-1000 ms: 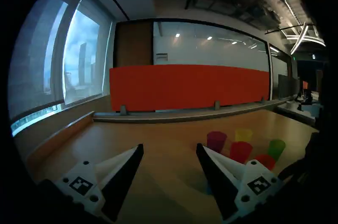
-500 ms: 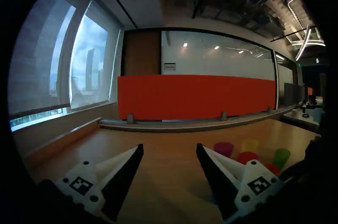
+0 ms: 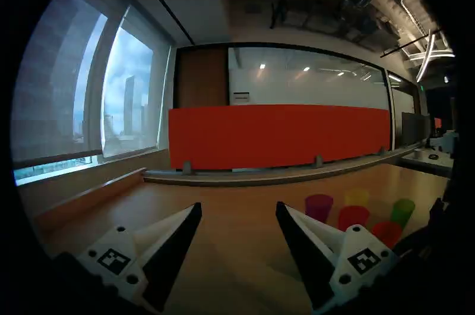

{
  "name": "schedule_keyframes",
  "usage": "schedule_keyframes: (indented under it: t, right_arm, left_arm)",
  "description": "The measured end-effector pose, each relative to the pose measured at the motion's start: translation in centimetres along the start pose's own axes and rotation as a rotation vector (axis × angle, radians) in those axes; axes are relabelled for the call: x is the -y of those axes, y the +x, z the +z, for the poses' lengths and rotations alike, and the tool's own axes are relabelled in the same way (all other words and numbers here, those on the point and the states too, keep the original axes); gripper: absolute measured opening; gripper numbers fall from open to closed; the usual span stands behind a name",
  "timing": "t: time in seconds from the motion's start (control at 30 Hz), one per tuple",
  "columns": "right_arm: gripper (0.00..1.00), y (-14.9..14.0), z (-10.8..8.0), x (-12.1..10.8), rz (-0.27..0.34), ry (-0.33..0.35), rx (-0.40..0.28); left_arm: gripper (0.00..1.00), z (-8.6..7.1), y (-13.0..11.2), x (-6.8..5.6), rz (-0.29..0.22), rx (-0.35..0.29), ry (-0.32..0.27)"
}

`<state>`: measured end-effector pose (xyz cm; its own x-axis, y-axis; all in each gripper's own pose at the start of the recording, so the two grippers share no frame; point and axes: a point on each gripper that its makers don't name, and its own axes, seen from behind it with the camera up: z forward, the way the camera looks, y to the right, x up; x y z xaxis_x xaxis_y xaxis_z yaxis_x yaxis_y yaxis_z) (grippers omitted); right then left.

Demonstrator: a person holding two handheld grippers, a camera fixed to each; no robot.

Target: Pour water

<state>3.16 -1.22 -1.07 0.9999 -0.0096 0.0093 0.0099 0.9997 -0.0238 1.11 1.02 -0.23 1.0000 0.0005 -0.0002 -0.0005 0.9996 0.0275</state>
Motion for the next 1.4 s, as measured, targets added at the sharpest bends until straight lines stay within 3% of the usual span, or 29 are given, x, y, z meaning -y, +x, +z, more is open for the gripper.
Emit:
schedule_keyframes:
  t: [0.5, 0.8, 1.4]
  right_arm:
    - [0.99, 0.5, -0.4, 0.7, -0.029, -0.016, 0.009]
    - [0.99, 0.5, -0.2, 0.7, -0.029, -0.019, 0.009]
    - [0.99, 0.4, -0.1, 0.7, -0.021, -0.022, 0.013]
  left_arm:
    - [0.93, 0.4, -3.2, 1.5, -0.036, -0.007, 0.008]
    - [0.93, 0.6, -4.4, 2.2, -0.027, 0.001, 0.018]
    - [0.93, 0.4, -4.3, 2.0, -0.023, -0.004, 0.017]
